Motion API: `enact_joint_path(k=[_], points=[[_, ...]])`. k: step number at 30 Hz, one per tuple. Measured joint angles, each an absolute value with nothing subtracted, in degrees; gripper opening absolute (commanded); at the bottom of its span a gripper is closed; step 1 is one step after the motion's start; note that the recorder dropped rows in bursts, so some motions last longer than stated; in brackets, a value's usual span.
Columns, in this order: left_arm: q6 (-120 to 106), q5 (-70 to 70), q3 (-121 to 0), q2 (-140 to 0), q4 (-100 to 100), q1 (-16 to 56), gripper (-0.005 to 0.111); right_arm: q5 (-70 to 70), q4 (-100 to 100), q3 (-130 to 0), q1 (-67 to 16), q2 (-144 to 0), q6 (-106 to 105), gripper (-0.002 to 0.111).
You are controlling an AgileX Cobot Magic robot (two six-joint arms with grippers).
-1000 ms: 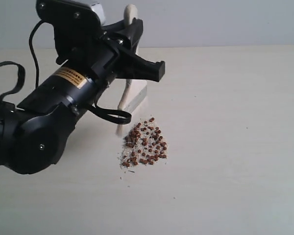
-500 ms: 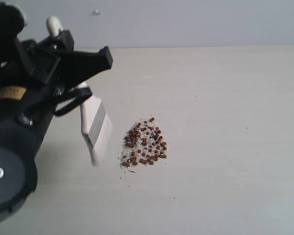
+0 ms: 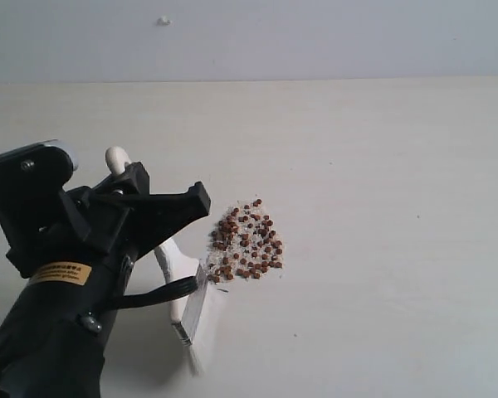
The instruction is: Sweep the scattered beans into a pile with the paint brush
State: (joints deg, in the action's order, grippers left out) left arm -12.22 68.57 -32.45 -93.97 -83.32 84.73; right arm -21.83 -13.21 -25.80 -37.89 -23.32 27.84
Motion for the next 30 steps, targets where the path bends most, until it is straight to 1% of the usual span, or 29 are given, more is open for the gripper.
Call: enact_joint_path(k=[5, 8, 11, 13, 14, 16, 18, 20, 23, 26, 30], points=[[-11.8, 68.6, -33.6, -93.2, -76.9, 84.7, 0.000, -21.5, -13.2, -25.8, -37.9, -23.3, 27.8, 0.000], [-12.8, 68.6, -35.5, -91.0, -69.6, 84.8, 0.000, -20.9, -13.2, -25.8, -37.9, -23.3, 27.8, 0.000], [-24.7, 68.8, -35.8, -87.8, -67.7, 86.3, 0.000, -20.8, -13.2, -25.8, -37.9, -23.3, 27.8, 0.000], [-39.3, 68.8, -35.8, -84.2, -66.6, 89.3, 0.000, -20.8, -13.2, -25.8, -37.9, -23.3, 27.8, 0.000], [-42.7, 68.8, -35.8, -83.0, -66.3, 90.3, 0.000, -20.7, -13.2, -25.8, -37.9, -23.3, 27.8, 0.000], [-49.7, 66.0, -35.8, -78.3, -65.0, 91.1, 0.000, -20.7, -13.2, -25.8, -37.9, -23.3, 27.8, 0.000], [-51.7, 57.2, -35.3, -72.6, -60.6, 89.5, 0.000, -20.7, -13.2, -25.8, -37.9, -23.3, 27.8, 0.000], [-51.8, 38.0, -34.8, -65.7, -53.6, 84.6, 0.000, -20.7, -13.2, -25.8, -37.9, -23.3, 27.8, 0.000], [-51.8, 24.2, -34.8, -60.7, -50.6, 79.5, 0.000, -20.7, -13.2, -25.8, -37.9, -23.3, 27.8, 0.000], [-51.8, 13.4, -34.8, -57.2, -49.3, 75.2, 0.000, -20.7, -13.2, -25.8, -37.9, -23.3, 27.8, 0.000], [-51.9, 5.1, -34.7, -54.8, -48.0, 70.5, 0.000, -20.7, -13.2, -25.8, -37.9, -23.3, 27.8, 0.000]])
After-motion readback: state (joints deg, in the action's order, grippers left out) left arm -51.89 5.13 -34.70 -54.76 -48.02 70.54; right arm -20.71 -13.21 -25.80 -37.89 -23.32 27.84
